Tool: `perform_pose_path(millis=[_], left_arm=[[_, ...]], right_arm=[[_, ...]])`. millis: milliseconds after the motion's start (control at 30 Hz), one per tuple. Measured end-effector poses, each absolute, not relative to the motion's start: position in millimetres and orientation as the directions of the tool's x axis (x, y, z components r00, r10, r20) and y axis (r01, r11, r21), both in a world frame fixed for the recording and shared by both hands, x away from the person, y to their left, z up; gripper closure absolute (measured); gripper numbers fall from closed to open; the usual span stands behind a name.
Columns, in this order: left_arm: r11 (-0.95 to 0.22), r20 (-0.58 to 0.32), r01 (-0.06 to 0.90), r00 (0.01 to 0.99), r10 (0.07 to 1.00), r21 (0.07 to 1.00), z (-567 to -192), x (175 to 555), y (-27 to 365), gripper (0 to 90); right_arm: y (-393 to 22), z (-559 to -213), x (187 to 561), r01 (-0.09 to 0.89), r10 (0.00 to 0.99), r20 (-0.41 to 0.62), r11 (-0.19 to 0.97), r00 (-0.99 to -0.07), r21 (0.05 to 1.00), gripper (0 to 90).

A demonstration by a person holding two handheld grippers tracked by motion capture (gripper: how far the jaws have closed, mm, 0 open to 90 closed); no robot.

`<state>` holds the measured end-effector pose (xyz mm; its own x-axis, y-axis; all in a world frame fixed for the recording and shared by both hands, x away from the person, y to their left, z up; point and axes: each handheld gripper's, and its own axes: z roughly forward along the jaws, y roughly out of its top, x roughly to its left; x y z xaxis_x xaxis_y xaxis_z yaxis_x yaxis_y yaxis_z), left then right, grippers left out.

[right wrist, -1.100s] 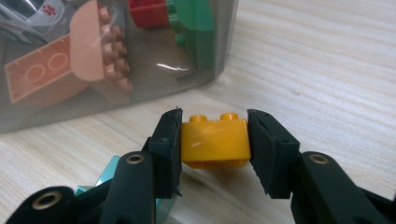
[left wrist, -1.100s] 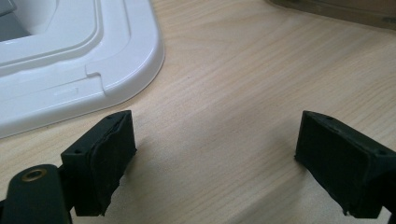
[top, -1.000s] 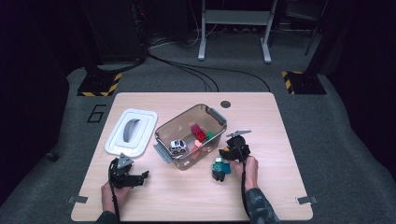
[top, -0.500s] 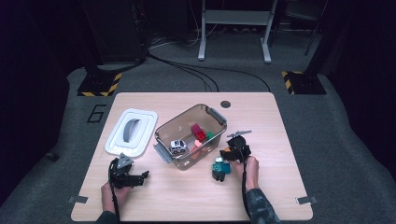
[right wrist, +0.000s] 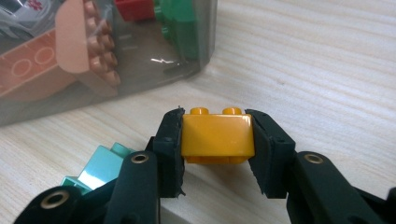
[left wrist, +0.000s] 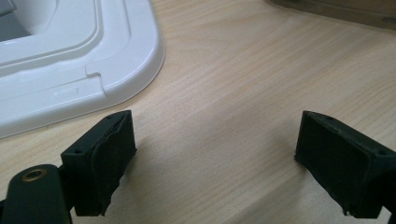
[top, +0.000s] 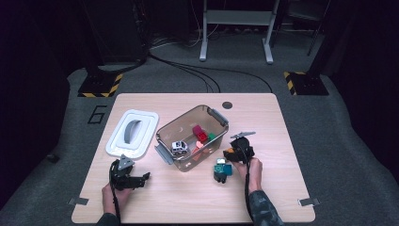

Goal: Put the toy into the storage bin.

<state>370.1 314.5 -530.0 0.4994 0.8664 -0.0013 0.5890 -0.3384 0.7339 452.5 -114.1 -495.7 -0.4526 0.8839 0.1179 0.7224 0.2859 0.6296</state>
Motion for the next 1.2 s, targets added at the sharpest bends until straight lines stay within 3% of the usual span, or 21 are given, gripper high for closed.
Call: perform_pose_path(millis=[1200], left_arm=[[-0.337,-0.003,0.59,0.499,0.867,0.734,-530.0,370.0,314.5,11.8]], right_arm=[[-144.4,-426.9,467.0,0.664,0.897,0.099,0.24,-0.43,0.708,59.0]])
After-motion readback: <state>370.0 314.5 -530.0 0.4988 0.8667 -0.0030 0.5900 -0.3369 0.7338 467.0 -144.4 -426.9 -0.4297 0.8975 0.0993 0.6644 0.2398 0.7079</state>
